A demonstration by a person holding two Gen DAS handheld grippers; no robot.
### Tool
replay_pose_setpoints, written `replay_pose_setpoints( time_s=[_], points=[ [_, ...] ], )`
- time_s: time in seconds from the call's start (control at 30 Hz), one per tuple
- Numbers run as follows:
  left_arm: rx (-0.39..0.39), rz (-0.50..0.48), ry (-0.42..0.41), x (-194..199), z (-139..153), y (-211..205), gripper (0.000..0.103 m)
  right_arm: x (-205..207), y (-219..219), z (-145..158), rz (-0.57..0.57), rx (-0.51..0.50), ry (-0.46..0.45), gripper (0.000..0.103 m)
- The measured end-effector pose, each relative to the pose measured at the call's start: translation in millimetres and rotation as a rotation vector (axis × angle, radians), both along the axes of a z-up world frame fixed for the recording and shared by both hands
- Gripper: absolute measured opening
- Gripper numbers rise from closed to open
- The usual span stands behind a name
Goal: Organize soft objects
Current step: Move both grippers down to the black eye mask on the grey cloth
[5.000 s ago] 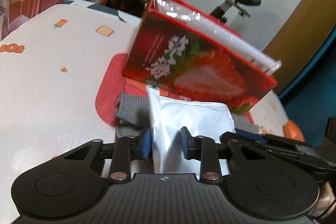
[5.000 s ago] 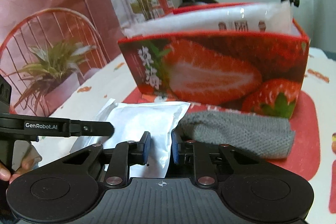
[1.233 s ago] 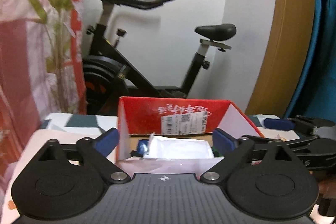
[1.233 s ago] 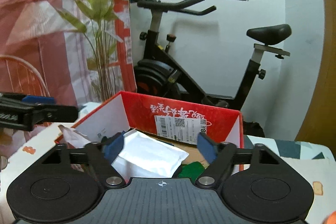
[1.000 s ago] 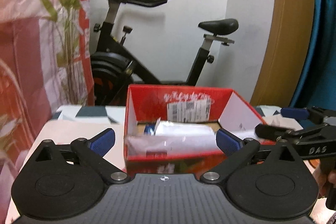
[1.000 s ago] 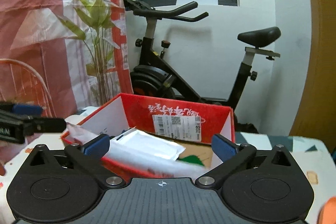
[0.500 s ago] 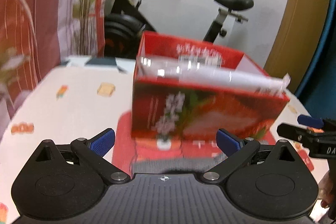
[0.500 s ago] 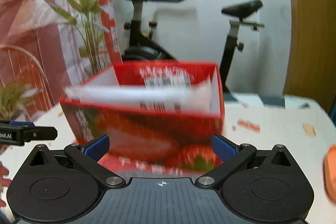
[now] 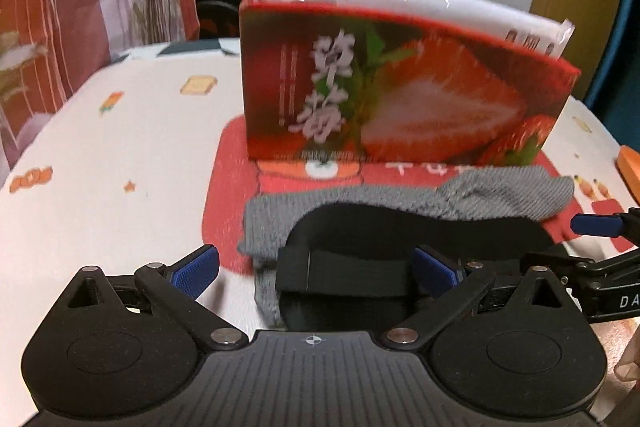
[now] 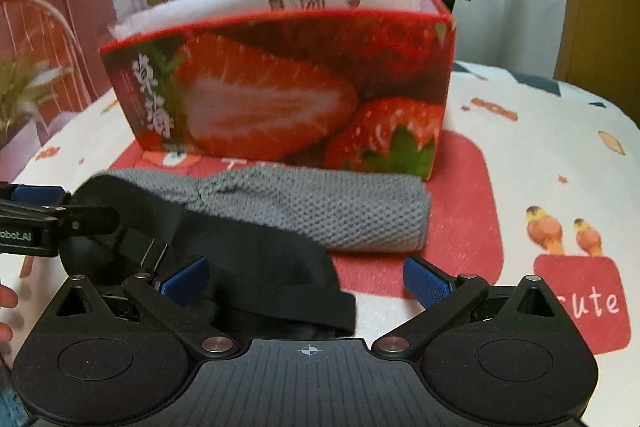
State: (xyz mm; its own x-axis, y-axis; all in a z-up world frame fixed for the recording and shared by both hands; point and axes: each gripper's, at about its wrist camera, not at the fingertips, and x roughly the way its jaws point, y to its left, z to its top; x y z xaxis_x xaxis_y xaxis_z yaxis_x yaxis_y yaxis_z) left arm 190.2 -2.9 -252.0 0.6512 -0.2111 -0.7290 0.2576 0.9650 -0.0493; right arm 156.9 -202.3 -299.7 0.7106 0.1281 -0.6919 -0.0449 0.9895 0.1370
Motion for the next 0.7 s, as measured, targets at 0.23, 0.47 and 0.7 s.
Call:
replay_pose_setpoints(
  time_s=[0.23, 0.47, 0.7],
  points=[
    [0.028, 0.007, 0.055, 3.9, -11.9, -0.7, 0.103, 6.1, 4.7, -10.2, 0.009, -0.017, 0.056, 0.103],
    [0.037, 0.008, 0.065, 4.7, -16.8, -1.6, 0.103, 6.9, 14.3, -13.3, 0.027, -0.095, 0.06, 0.103],
    [0.046, 0.007, 0.055, 2.5, -18.1, -4.0, 0.103, 8.5, 14.0, -15.2, 0.017, -0.091, 0.066, 0.103]
  ],
)
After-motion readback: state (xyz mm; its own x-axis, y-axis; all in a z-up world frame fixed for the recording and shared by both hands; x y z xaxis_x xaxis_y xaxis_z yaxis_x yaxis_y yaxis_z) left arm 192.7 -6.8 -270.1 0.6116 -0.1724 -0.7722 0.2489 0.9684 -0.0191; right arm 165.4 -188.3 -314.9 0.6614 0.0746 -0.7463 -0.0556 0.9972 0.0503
